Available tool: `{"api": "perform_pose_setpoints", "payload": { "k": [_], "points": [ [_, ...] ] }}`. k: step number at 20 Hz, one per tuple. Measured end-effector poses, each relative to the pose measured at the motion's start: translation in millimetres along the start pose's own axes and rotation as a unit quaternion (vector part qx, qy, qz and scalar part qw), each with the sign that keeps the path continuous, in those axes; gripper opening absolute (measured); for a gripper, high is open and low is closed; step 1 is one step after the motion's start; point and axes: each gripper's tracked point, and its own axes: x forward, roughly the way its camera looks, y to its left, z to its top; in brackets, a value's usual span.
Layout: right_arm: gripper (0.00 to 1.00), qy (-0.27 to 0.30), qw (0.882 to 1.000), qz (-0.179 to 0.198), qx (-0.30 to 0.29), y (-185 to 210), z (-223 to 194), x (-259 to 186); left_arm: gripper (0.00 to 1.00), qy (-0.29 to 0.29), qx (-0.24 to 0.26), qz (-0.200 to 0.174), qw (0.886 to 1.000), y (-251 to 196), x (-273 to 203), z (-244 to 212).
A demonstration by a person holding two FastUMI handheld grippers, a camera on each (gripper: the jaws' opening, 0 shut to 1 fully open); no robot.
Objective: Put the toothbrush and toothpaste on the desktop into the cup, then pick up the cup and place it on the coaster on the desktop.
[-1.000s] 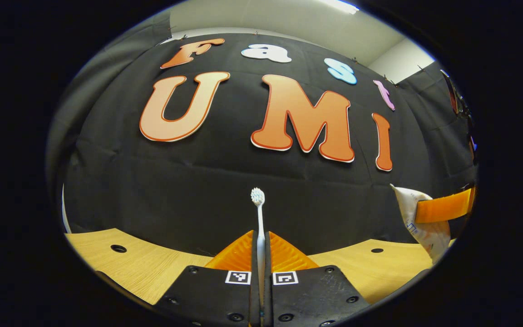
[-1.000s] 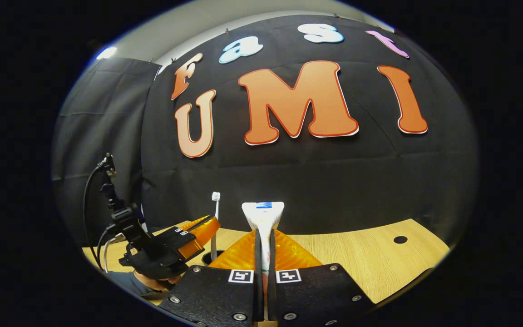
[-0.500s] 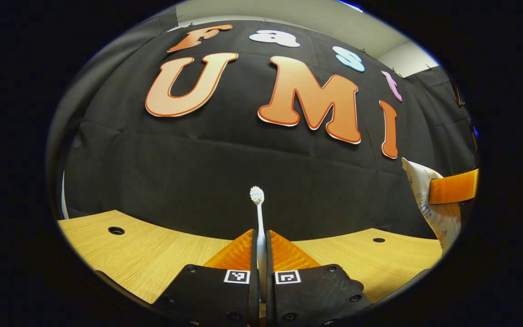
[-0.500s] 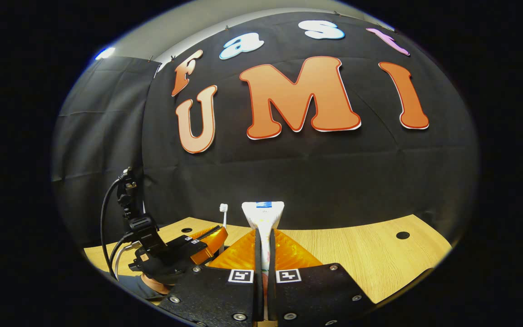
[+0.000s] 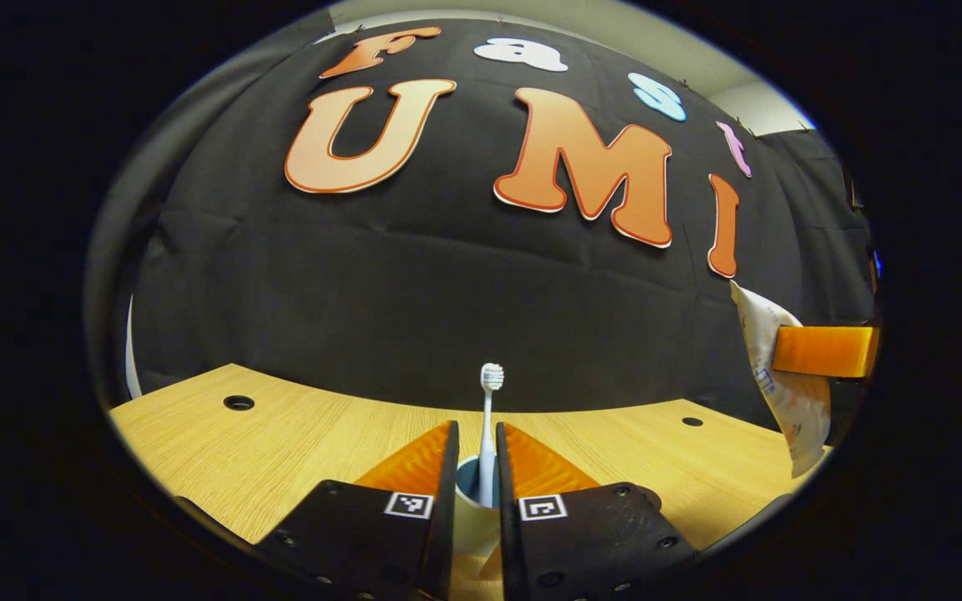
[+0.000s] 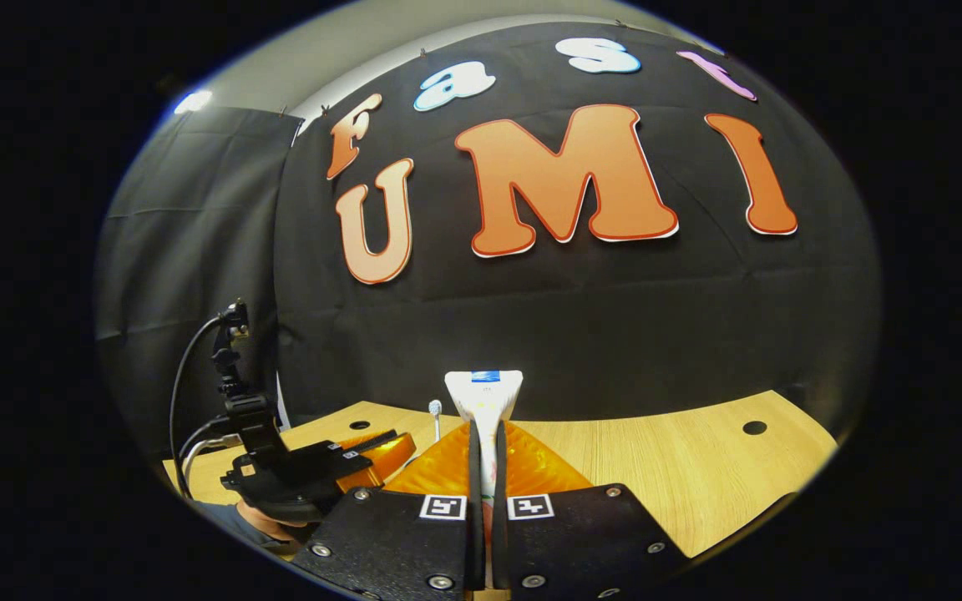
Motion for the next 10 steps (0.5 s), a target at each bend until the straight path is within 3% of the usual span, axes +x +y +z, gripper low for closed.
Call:
{"api": "perform_pose_setpoints", "payload": {
  "k": [2,3,5,8,10],
  "points": [
    [0.04,-0.012,1.000,0.009,0.011,3,5,5,0.36,0.015,0.012,-0.005,1.000,0,-15,2],
    [0.04,-0.020,1.000,0.012,0.014,5,8,8,0.53,0.009,0.027,-0.003,1.000,-1,-27,13],
    [0.04,-0.031,0.999,0.016,0.009,6,12,13,0.99,-0.003,0.055,0.022,0.998,8,-48,37],
    [0.07,-0.064,0.997,0.032,-0.003,16,25,23,0.97,-0.009,0.078,0.041,0.996,5,-77,61],
    [0.07,-0.072,0.996,0.045,-0.004,25,24,34,0.97,-0.013,0.067,0.034,0.997,-2,-95,68]
  ]
}}
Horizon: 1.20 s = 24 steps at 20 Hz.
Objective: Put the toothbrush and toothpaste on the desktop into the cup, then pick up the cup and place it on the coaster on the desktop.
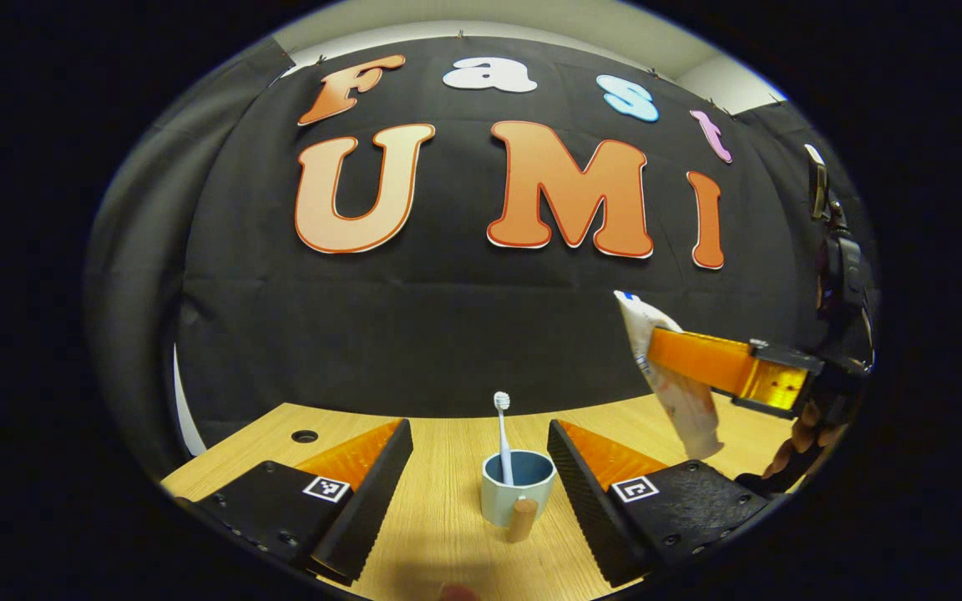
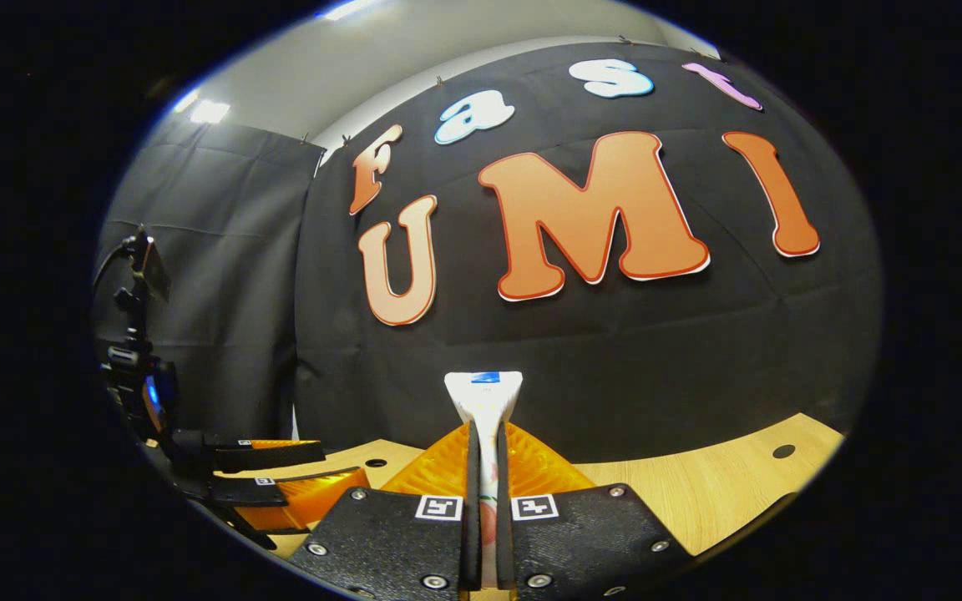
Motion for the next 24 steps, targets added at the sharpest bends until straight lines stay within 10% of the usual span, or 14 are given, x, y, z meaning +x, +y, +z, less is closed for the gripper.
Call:
{"api": "perform_pose_setpoints", "payload": {
  "k": [24],
  "points": [
    [0.08,-0.024,0.998,0.058,-0.021,45,-81,105,0.98,0.051,-0.021,0.081,0.995,67,-51,-65]
  ]
}}
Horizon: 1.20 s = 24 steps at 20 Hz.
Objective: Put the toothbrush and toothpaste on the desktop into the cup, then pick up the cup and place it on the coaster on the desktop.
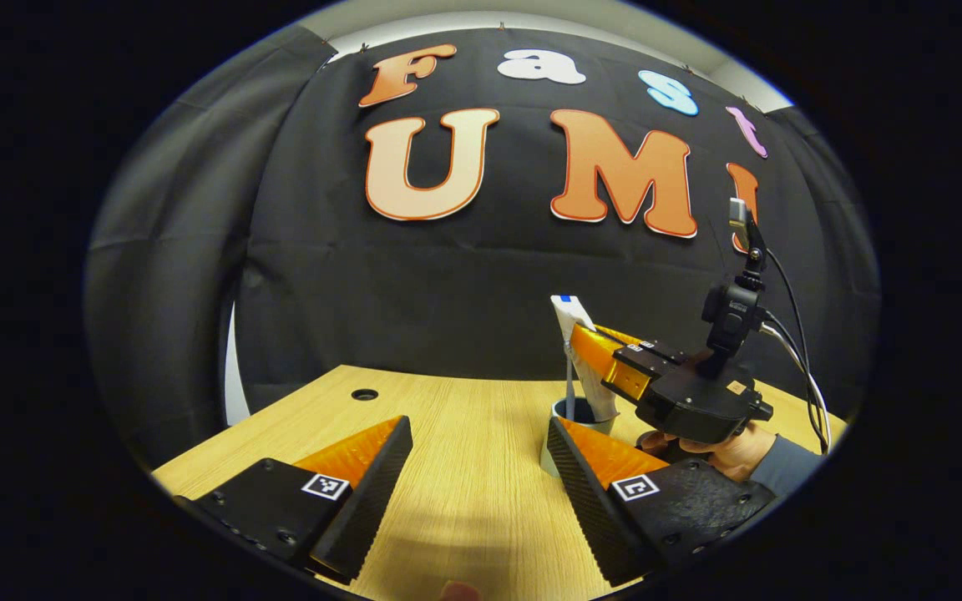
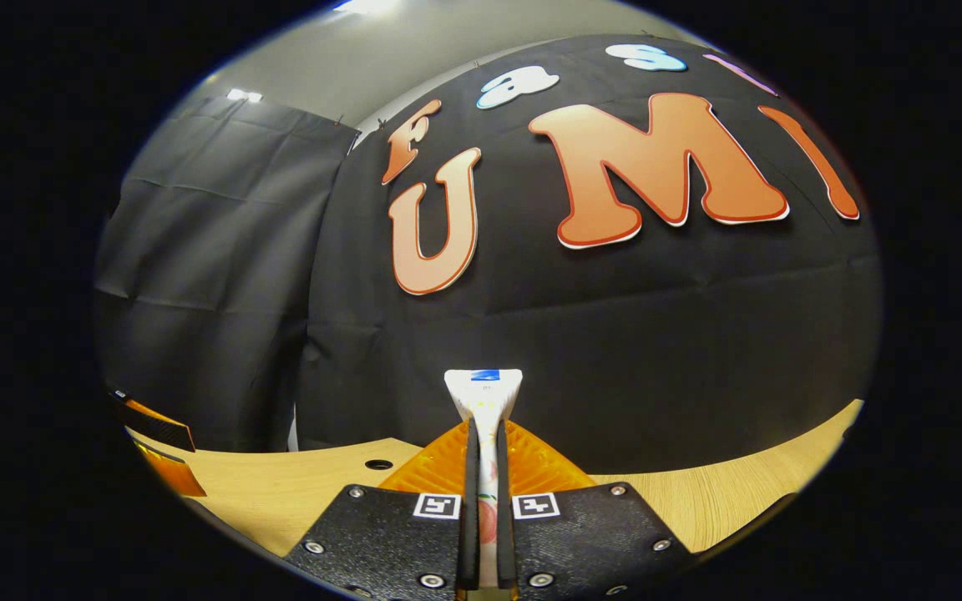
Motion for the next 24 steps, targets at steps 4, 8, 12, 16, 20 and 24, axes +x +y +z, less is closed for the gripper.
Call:
{"api": "perform_pose_setpoints", "payload": {
  "k": [4,8,12,16,20,24],
  "points": [
    [0.09,-0.001,1.000,-0.006,0.003,-3,-5,2,0.98,0.015,-0.005,-0.001,1.000,0,5,-8],
    [0.09,0.011,1.000,-0.009,0.002,-4,-11,4,0.98,0.020,-0.013,-0.004,1.000,-2,4,-12],
    [0.11,0.050,0.999,-0.015,-0.010,-11,-22,-16,0.98,0.038,-0.018,-0.018,0.999,-18,7,-19],
    [0.13,0.090,0.995,-0.003,-0.036,-13,-34,-39,0.98,0.061,-0.016,-0.031,0.998,-34,9,-26],
    [0.16,0.081,0.995,-0.013,-0.050,-29,-9,-57,0.98,0.071,0.007,-0.039,0.997,-55,15,-25],
    [0.21,0.064,0.995,-0.025,-0.067,-44,29,-80,0.98,0.084,0.017,-0.059,0.995,-75,26,-24]
  ]
}}
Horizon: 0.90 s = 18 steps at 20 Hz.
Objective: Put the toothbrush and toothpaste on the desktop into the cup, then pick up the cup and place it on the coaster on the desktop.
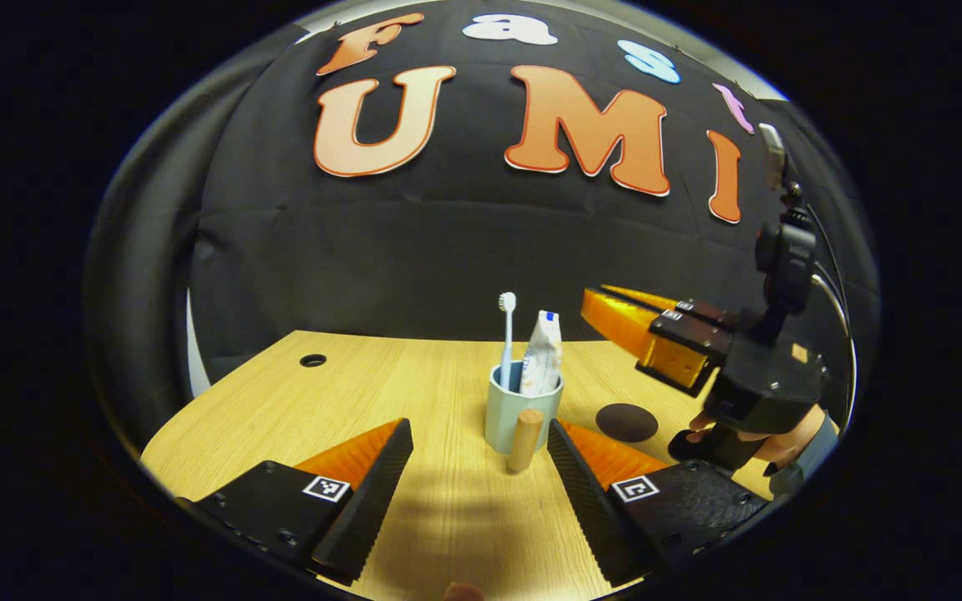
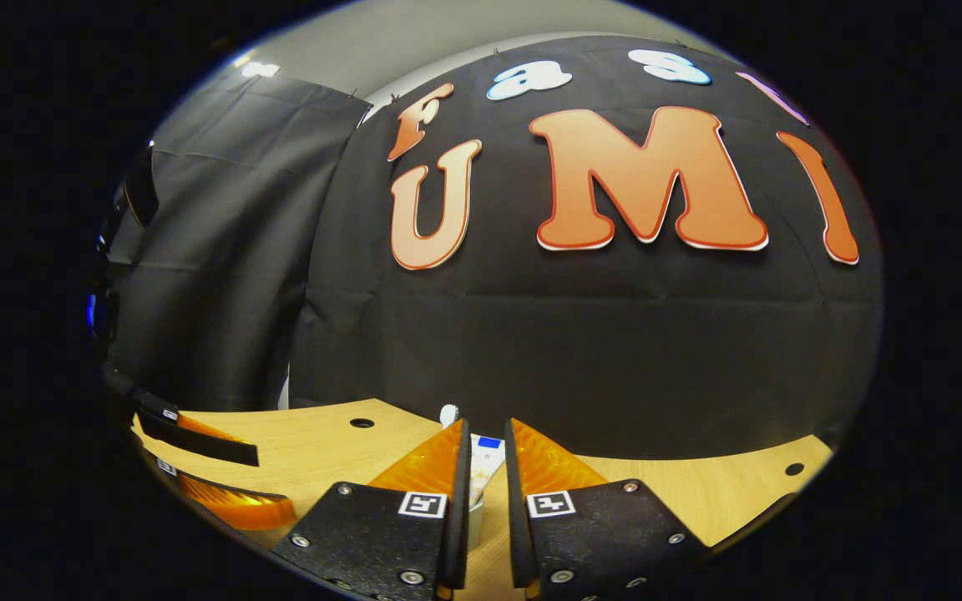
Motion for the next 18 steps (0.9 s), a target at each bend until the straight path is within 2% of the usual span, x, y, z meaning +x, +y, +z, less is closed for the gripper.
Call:
{"api": "perform_pose_setpoints", "payload": {
  "k": [1,3,5,6,8,12,18],
  "points": [
    [0.37,0.003,1.000,-0.005,-0.008,-6,4,-6,0.98,0.006,0.003,-0.004,1.000,-2,5,-2],
    [0.55,-0.005,1.000,-0.018,-0.020,-22,22,-26,0.98,0.014,0.006,-0.013,1.000,-9,13,4],
    [0.81,-0.011,0.999,-0.043,-0.005,-44,40,-48,0.98,0.035,0.013,-0.036,0.999,-24,29,9],
    [0.85,-0.010,0.999,-0.052,0.000,-51,45,-57,0.98,0.051,0.014,-0.043,0.998,-27,36,7],
    [0.89,-0.017,0.998,-0.066,0.001,-64,56,-76,0.98,0.082,0.005,-0.056,0.995,-30,51,9],
    [0.90,-0.020,0.996,-0.084,-0.010,-79,72,-106,0.98,0.154,0.013,-0.077,0.985,-39,64,-2],
    [0.92,-0.035,0.996,-0.083,-0.019,-81,88,-145,0.97,0.245,0.055,-0.056,0.966,-44,82,-18]
  ]
}}
